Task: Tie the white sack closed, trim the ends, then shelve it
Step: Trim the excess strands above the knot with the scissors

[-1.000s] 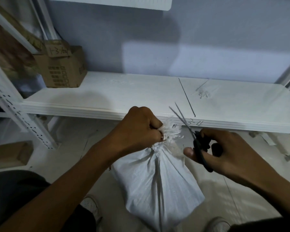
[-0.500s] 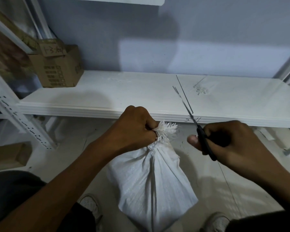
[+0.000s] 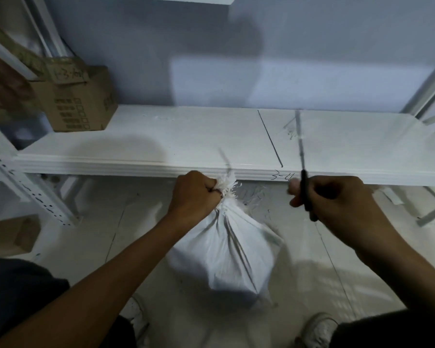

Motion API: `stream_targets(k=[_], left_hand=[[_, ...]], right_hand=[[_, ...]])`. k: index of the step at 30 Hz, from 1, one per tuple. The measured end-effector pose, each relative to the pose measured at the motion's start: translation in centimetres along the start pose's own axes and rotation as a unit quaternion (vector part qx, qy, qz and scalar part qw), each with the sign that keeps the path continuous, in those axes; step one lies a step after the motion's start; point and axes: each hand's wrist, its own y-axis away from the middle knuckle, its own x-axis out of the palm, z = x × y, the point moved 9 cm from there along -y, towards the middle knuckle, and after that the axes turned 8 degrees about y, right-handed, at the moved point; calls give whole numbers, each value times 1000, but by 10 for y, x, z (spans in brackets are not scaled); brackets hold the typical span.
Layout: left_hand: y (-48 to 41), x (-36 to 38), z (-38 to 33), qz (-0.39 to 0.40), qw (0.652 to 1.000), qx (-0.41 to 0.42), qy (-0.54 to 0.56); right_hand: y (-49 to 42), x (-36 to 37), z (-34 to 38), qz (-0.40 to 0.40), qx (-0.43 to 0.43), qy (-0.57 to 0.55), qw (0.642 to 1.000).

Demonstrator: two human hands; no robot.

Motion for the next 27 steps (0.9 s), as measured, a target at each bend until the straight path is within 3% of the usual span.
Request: stream_targets(k=[3,9,13,16,19,21,23,27], left_hand=[[-1,24,22,23,998,-53,20],[-7,56,56,35,992,-111,45],[-7,61,81,115,964,-222,91],[-5,51,97,72,948,-276,138],[3,26,86,-40,894,-347,283],[8,14,74,-93,825,-389,398],[13,7,56,-99,777,-403,473],[33,0,23,-58,741,-407,531]], right_hand=[[-5,6,-2,12,-36,122,992],[-36,26,-36,45,-28,226,973],[-60,44,-51,62,-20,279,958],[-70,54,-63,75,4,267,961],[-76,66,-73,84,12,300,950],[-78,75,-78,81,10,311,947],[-80,83,-78,66,-9,302,951],[-88,89,-70,24,-58,295,953]])
